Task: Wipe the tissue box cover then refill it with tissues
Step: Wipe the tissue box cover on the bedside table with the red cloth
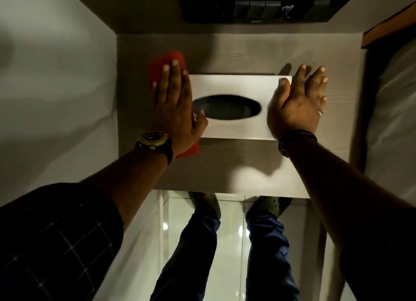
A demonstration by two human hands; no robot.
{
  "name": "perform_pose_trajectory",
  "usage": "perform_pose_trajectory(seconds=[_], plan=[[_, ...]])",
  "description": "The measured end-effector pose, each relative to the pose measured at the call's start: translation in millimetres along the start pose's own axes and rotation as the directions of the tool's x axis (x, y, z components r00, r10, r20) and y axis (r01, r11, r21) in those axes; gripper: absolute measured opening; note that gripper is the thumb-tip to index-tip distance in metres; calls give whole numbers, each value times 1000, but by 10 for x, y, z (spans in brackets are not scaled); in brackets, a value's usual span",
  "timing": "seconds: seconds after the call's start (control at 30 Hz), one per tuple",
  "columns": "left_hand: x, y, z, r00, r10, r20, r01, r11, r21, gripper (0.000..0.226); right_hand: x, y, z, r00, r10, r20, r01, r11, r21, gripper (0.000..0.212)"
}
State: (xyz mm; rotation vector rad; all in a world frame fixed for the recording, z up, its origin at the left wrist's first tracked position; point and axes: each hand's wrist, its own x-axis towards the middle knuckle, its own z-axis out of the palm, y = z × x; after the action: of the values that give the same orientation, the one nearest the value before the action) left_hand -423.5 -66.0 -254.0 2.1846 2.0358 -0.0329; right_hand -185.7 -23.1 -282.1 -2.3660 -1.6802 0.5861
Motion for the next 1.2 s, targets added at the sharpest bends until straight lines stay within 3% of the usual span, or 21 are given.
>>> perform_pose_trajectory(seconds=[0.13,0.33,0.43,0.6,0.77,0.83,1.03,1.2], plan=[[5,7,-1,999,-4,35,3,1000,24,83,-12,-20,0,1000,0,-11,-1,1000,-29,65],[-58,410,57,983,-177,52,178,984,-11,94,-18,-64,20,999,35,-2,-35,999,-25,63],[-109,654,73,986,-152,70,155,987,-50,93,-11,-60,26,999,35,-4,-36,999,-31,63],[-87,924,57,993,89,78,-83,993,-81,93,-4,-51,18,1000,25,8,-25,999,-24,62],[-16,601,34,909,412,64,-412,911,-9,81,10,-22,13,1000,5,4,-5,1000,-5,63],[52,350,35,892,450,49,-452,891,33,75,15,-2,21,1000,0,-7,0,1000,4,63],[-5,-35,29,977,209,-29,-210,977,-21,76,13,-5,13,1000,3,10,-3,1000,1,64],[-67,72,37,1000,-13,-9,12,998,-68,81,14,-17,18,1000,25,18,-25,1000,-3,64]])
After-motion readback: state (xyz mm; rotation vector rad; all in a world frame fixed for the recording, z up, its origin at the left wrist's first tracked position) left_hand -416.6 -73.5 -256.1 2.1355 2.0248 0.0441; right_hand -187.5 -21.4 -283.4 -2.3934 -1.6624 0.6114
